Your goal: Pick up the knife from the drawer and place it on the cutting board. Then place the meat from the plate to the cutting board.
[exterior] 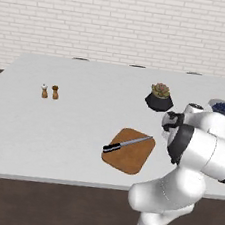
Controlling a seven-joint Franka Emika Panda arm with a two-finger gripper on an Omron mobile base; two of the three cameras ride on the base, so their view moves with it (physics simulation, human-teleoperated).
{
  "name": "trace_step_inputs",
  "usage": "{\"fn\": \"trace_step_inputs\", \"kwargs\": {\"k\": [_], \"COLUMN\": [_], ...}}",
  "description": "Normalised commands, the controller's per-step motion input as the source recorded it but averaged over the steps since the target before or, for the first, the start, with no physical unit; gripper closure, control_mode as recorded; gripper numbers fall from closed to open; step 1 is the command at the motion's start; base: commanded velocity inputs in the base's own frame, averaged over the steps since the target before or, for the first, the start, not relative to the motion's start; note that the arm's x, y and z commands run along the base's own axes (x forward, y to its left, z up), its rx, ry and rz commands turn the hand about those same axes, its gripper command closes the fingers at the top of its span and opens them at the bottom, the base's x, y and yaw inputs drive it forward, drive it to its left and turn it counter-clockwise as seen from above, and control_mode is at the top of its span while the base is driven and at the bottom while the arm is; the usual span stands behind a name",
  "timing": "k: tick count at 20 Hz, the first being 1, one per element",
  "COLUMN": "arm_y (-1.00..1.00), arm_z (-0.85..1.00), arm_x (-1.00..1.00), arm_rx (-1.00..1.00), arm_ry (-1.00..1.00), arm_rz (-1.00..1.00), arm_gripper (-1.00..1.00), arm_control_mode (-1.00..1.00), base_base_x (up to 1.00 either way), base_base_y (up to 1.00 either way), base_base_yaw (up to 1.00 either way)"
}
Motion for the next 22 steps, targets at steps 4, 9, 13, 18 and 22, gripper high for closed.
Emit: {"fn": "trace_step_inputs", "kwargs": {"k": [4,9,13,18,22], "arm_y": [1.0,0.94,0.92,0.78,0.38], "arm_z": [0.14,0.28,0.09,-0.03,-0.31], "arm_x": [0.06,0.31,0.27,0.21,0.22], "arm_rx": [0.0,0.0,0.0,0.0,-0.01], "arm_ry": [0.01,0.02,0.04,0.08,0.05], "arm_rz": [0.02,0.03,0.05,0.06,0.09], "arm_gripper": [1.0,1.0,1.0,1.0,1.0], "arm_control_mode": [-1.0,-1.0,-1.0,-1.0,-1.0], "base_base_x": [0.0,0.0,0.0,0.0,0.0], "base_base_y": [0.0,0.0,0.0,0.0,0.0], "base_base_yaw": [0.0,0.0,0.0,0.0,0.0]}}
